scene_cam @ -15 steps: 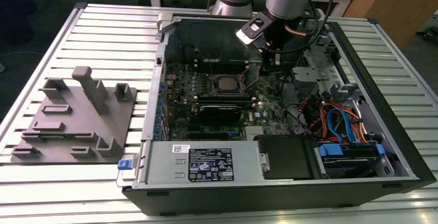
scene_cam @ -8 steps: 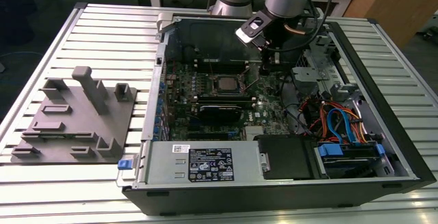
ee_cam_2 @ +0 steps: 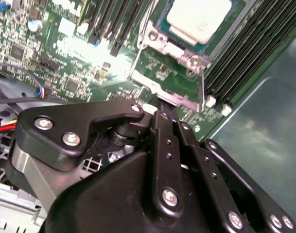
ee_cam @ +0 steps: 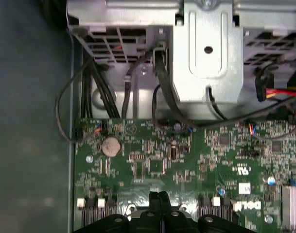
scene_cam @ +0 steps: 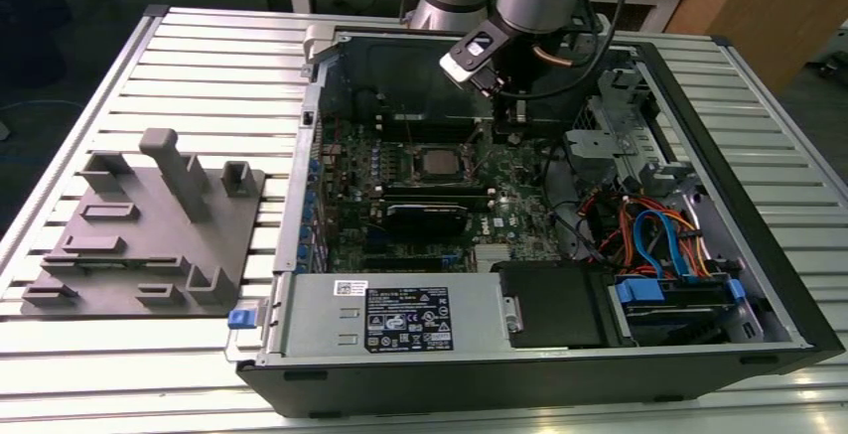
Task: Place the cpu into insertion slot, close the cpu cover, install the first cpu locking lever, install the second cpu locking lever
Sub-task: 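Close the cpu cover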
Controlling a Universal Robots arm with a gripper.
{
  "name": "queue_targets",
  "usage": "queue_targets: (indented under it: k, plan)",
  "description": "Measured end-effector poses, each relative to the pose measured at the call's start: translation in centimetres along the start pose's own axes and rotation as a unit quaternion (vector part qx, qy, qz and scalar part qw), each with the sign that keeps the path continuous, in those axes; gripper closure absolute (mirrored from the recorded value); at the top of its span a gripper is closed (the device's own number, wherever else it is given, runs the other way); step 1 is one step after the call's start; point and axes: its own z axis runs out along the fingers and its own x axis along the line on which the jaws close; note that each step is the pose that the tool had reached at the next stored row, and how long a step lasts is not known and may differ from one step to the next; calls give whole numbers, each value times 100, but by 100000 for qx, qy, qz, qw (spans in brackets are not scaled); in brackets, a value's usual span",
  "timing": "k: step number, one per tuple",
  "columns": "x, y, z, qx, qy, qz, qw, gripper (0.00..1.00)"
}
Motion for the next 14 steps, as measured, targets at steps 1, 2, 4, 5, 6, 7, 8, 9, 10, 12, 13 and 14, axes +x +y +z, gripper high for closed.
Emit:
queue_targets:
  k: [1,2,4,5,6,7,8,9,10,12,13,14]
  plan:
    - [0,-12,0,0,-3,0,100000,89]
    - [0,-19,0,0,-4,-2,100000,89]
    - [0,-23,0,3,-4,-4,100000,89]
    - [0,-36,1,2,-1,2,100000,89]
    - [0,-37,1,2,-3,1,100000,89]
    - [0,-39,1,1,-2,-3,100000,89]
    - [0,-41,1,3,-3,0,100000,89]
    - [0,-43,1,2,-1,0,100000,89]
    - [0,-46,0,4,-4,-2,100000,89]
    - [0,-51,0,3,-4,-3,100000,89]
    - [0,-54,0,3,-3,-4,100000,89]
    - [0,-57,0,4,-5,-1,100000,89]
